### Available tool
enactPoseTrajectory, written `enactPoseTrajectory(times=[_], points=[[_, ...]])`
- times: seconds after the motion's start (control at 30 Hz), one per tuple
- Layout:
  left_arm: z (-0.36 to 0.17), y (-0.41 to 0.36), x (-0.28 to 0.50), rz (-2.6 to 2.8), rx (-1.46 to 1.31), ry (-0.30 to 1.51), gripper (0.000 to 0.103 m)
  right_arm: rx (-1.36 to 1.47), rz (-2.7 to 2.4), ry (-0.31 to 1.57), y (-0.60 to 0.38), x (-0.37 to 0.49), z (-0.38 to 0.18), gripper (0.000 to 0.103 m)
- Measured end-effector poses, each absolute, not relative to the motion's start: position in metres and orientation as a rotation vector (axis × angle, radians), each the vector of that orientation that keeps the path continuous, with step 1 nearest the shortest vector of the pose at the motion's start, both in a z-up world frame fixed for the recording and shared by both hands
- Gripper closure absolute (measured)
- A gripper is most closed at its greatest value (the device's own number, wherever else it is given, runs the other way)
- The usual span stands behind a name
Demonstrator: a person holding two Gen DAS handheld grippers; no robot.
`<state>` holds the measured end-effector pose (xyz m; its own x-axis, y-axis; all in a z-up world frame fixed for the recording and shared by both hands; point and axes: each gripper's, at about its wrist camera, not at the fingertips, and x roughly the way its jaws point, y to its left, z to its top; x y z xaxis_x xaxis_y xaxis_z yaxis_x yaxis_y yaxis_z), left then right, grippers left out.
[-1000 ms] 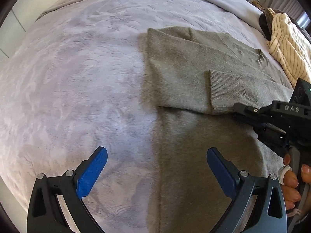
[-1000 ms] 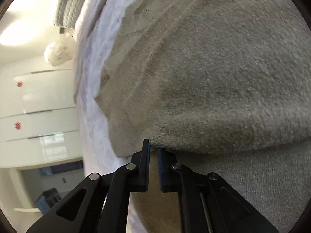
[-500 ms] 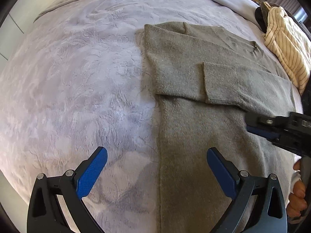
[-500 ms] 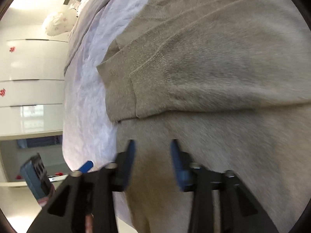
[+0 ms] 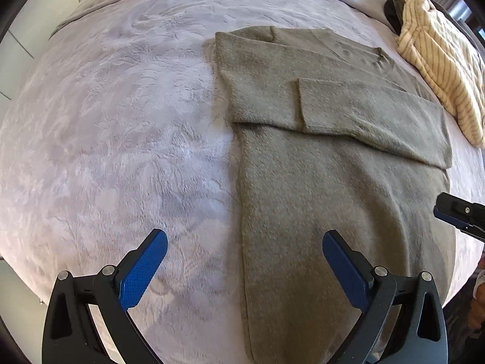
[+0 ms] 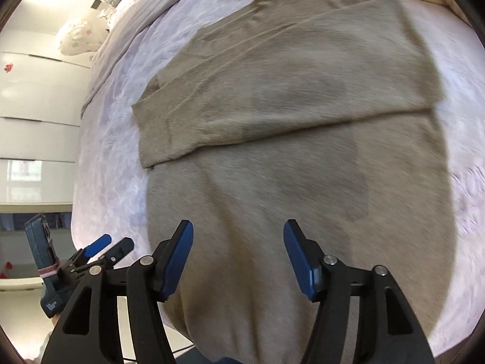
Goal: Fold small clothes
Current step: 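Open both tools and lift them off the folded sweater, then grasp the sweater hem with both tools and lift it toward the collar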
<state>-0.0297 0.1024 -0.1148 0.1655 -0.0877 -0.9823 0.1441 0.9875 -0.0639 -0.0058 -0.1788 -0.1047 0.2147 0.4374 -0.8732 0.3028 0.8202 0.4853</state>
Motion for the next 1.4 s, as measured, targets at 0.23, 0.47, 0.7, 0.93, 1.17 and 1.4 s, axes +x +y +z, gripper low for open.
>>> enactPoseTrajectory(times=[0.23,0.47,0.7,0.93,1.17,1.4], points=[[-0.111,0.095,-0.038,-0.181,0.059,1.413,0.000,0.674,0.045,1.398,-0.206,-0.035,-0.101,0.037],[-0.112,0.087,-0.046,-0.211,0.108,1.438,0.000,0.697,0.006,1.406,-0.224,-0.053,-0.099,0.035],[-0.121,0.086,-0.059,-0.305,0.102,1.513,0.000,0.725,-0.015,1.392,-0.245,-0.073,-0.100,0.024],[-0.144,0.094,-0.079,-0.428,0.047,1.630,0.000,0.710,-0.007,1.506,-0.266,-0.106,-0.113,0.024],[-0.177,0.099,-0.109,-0.546,-0.065,1.774,0.000,0.787,0.038,1.623,-0.285,-0.162,-0.132,0.024],[-0.182,0.081,-0.134,-0.636,-0.076,1.807,0.000,0.868,0.123,1.682,-0.273,-0.189,-0.169,0.023]])
